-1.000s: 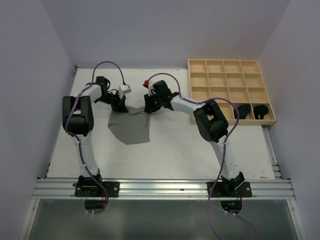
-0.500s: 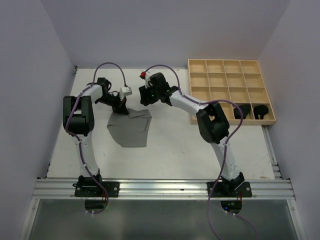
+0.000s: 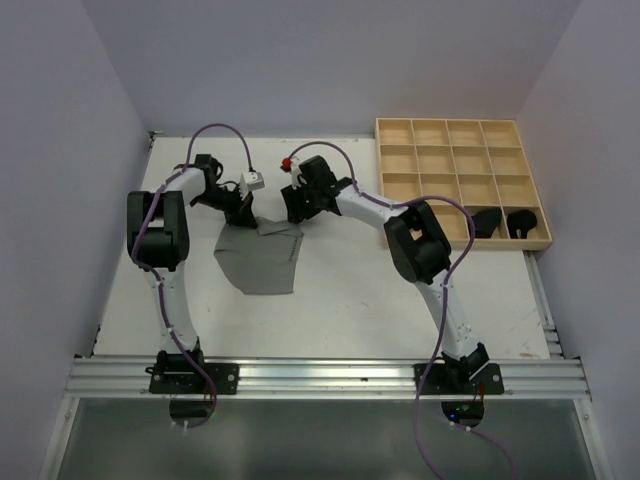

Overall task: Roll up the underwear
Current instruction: Fold the underwear

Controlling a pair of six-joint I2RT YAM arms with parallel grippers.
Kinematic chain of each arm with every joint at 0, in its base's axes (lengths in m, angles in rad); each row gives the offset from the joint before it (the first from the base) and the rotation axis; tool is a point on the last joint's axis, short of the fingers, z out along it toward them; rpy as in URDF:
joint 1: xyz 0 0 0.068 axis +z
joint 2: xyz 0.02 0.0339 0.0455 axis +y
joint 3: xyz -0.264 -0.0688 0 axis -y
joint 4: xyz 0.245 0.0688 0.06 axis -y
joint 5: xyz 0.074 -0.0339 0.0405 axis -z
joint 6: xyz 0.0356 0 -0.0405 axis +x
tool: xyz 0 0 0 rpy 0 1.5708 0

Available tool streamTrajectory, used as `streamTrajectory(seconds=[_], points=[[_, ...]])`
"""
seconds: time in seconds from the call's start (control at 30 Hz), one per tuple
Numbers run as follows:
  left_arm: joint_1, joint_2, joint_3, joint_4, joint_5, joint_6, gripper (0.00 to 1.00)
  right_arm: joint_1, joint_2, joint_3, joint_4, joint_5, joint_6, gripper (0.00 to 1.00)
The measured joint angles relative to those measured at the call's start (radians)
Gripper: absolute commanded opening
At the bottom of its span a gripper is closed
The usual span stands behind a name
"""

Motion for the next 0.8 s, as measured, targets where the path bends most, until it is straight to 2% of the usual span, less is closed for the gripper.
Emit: streamTrajectory(seconds=[0.33, 0.43, 0.53, 0.57, 0.6, 0.63, 0.8], points=[[0.0, 0.002, 0.016, -0.001, 0.003, -0.011, 0.0, 0.014, -0.032, -0.072, 0.054, -0.019, -0.021, 0.44], [0.0, 0.006, 0.016, -0.001, 0.003, -0.019, 0.0, 0.022, -0.049, -0.102, 0.059, -0.019, -0.029, 0.36], [0.0, 0.01, 0.02, 0.0, 0.003, -0.025, 0.0, 0.03, -0.056, -0.119, 0.064, -0.018, -0.04, 0.18], [0.0, 0.011, 0.021, 0.001, 0.003, -0.027, 0.0, 0.032, -0.056, -0.12, 0.065, -0.018, -0.042, 0.07], [0.0, 0.012, 0.021, 0.002, 0.003, -0.027, 0.0, 0.034, -0.056, -0.121, 0.065, -0.018, -0.043, 0.03], [0.0, 0.012, 0.021, 0.002, 0.002, -0.027, 0.0, 0.035, -0.056, -0.122, 0.065, -0.018, -0.044, 0.0], [0.0, 0.013, 0.027, 0.003, 0.0, -0.029, 0.0, 0.038, -0.057, -0.121, 0.065, -0.006, -0.04, 0.0]])
